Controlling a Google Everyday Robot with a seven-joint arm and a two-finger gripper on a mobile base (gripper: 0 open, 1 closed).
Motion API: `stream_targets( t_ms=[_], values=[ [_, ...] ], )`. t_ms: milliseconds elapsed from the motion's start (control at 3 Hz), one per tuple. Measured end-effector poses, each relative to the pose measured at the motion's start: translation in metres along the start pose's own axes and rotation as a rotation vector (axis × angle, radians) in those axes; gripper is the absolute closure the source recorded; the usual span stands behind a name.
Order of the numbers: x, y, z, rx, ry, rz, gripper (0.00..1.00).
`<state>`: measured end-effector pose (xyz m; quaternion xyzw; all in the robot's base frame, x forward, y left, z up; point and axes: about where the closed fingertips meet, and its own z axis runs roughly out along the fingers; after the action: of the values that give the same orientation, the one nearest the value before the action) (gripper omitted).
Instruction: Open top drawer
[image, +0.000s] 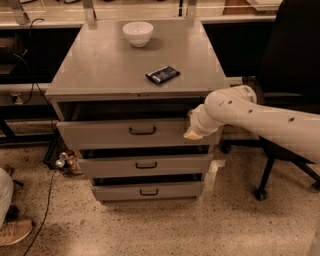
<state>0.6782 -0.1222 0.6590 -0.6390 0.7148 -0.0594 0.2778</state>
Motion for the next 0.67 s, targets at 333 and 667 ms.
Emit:
stream_targets(
  t_ms=[333, 667],
  values=[
    [0.0081, 0.0198, -0.0324, 0.038, 0.011, 0.038, 0.87],
    [0.0077, 0.0220, -0.0395, 0.040, 0.010, 0.044, 1.00]
  ],
)
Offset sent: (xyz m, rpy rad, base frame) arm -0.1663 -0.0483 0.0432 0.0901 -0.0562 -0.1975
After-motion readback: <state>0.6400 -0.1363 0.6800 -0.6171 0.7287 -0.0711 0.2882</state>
